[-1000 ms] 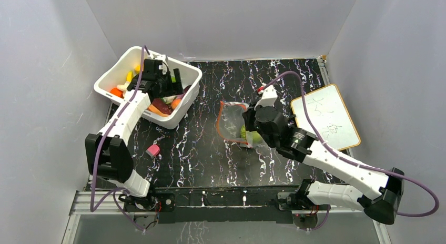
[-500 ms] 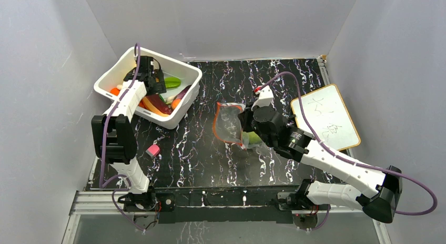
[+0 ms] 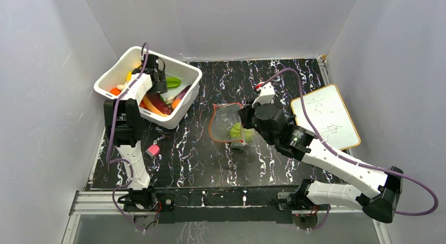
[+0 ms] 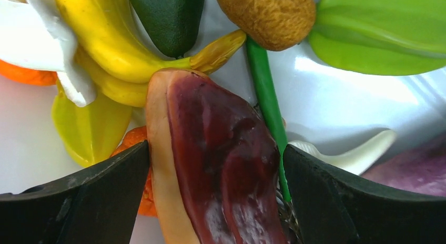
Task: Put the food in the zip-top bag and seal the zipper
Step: Pick up the fake food from the bin.
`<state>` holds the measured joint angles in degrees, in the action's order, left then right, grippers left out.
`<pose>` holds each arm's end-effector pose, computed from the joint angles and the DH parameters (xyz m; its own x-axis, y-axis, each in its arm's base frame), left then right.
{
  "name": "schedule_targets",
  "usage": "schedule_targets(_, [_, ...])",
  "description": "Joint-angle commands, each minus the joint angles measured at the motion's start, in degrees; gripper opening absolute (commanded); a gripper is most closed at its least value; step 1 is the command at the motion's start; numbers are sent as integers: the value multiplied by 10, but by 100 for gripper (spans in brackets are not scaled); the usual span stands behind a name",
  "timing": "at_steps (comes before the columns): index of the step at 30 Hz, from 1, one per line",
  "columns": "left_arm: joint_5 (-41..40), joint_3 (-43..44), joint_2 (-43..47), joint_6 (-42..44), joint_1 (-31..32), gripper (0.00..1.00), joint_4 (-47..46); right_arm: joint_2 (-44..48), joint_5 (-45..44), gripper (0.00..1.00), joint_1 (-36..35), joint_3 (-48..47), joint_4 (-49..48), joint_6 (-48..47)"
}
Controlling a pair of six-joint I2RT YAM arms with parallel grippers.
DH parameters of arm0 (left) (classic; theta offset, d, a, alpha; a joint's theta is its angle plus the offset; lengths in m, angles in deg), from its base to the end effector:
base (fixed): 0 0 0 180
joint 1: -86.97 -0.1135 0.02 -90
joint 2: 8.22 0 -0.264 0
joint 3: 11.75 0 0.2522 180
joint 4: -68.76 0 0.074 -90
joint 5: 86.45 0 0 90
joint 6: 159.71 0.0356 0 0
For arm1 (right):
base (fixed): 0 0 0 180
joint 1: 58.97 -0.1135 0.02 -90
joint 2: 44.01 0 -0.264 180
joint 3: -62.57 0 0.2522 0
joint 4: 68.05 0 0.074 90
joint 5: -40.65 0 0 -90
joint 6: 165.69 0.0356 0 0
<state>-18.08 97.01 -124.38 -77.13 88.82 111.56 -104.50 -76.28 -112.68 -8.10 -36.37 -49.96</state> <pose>0.4552 -0.0016 0.2357 -0.7349 -0.0964 -0.6713 -0.3033 0.9321 0.1982 0.1530 0.1811 0.3491 -0.3991 0.1104 -0.9102 -0.3285 0.9096 0.2544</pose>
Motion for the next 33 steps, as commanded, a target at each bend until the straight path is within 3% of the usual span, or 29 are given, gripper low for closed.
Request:
schedule_targets(1, [-18, 25, -11, 3, -8, 94, 16, 8, -17, 0, 1, -35, -30, -16])
schedule_targets(6, [-6, 26, -26, 2, -9, 93, 14, 4, -15, 0, 1, -43, -31, -29])
schedule_targets(11, [28, 33, -18, 4, -9, 64, 13, -3, -18, 0, 1, -52, -40, -39])
schedule_targets(13, [29, 31, -8, 3, -9, 59, 12, -4, -17, 0, 1, -51, -43, -41])
schedule_targets(33, [99, -1, 88, -24, -8, 58, 23, -12, -75, 0, 4, -77, -17, -80])
